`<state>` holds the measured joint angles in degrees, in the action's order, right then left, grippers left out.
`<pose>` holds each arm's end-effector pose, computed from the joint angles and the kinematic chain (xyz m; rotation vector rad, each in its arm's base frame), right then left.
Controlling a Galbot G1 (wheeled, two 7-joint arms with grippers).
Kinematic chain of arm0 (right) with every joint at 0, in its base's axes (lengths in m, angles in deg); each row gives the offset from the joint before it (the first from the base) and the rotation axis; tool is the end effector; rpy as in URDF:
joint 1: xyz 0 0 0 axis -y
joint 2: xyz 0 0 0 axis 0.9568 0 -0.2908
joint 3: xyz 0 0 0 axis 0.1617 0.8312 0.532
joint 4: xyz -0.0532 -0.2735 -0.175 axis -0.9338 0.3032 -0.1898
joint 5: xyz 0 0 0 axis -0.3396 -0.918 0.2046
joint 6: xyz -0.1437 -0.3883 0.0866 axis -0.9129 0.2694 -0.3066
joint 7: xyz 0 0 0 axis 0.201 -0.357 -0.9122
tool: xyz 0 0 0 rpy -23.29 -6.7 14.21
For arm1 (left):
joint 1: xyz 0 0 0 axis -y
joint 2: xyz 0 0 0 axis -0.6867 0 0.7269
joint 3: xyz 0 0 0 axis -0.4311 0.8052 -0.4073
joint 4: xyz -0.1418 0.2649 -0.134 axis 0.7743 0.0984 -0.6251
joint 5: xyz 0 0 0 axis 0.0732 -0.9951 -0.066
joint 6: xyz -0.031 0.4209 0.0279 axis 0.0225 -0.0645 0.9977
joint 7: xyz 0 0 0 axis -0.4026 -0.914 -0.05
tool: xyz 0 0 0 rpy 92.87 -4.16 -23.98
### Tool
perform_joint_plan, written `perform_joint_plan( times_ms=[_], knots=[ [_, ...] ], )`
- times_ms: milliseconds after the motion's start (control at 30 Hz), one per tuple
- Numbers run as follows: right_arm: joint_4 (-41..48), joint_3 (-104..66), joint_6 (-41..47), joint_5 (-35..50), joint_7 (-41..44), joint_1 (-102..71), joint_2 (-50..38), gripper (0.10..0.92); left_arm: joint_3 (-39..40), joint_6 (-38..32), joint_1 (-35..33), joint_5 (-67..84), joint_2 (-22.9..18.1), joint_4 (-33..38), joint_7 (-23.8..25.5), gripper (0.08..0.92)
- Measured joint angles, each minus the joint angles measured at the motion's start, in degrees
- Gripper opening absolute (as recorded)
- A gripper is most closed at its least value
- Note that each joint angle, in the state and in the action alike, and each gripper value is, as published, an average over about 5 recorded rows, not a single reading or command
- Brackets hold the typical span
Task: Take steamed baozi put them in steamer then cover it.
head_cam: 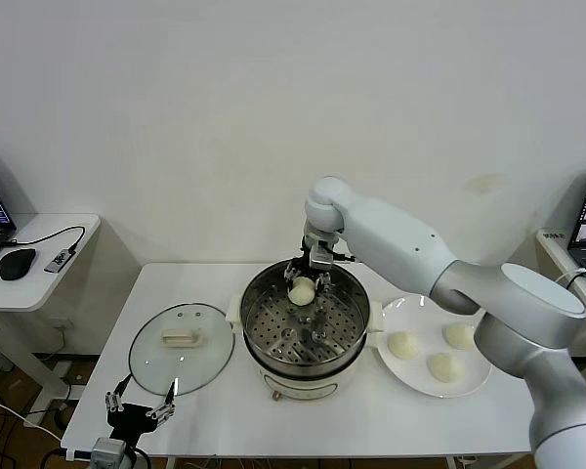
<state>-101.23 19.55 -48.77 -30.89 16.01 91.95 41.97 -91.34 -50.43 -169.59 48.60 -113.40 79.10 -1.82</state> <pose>0.6300 0.1933 -0.0832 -2.0577 0.2901 -2.2438 0.2273 0.1035 -0.3247 -0.0110 -2.7209 -0.4635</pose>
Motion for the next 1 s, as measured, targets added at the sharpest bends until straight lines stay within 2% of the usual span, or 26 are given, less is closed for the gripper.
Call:
perform_joint_plan(
  times_ms=[100, 300, 633, 833, 1000],
  knots=[
    [-2.8, 0.2, 3.0, 2.9, 1.2, 1.2, -1.9, 0.817, 0.0, 0.1, 0.0, -0.1, -0.2, 0.2, 0.1, 0.823],
    [-9.4, 1.1, 11.8, 10.3, 2.1, 4.6, -8.0, 0.823, 0.2, 0.5, -0.1, -0.5, -0.3, 0.8, 0.4, 0.823],
    [-19.6, 3.4, 35.6, 23.2, 2.1, 10.8, -23.4, 0.823, 0.2, 3.2, -0.5, -0.1, 0.0, 2.8, 0.9, 0.823],
    [-24.9, 4.1, 50.9, 26.5, 2.1, 11.3, -32.7, 0.823, 0.3, 4.8, -0.2, 1.5, 0.1, 3.9, 0.8, 0.823],
    [-27.2, 4.0, 59.5, 26.4, 1.3, 9.4, -37.6, 0.823, 0.2, 5.9, -0.3, 2.5, 0.3, 4.4, 0.4, 0.823]
  ],
)
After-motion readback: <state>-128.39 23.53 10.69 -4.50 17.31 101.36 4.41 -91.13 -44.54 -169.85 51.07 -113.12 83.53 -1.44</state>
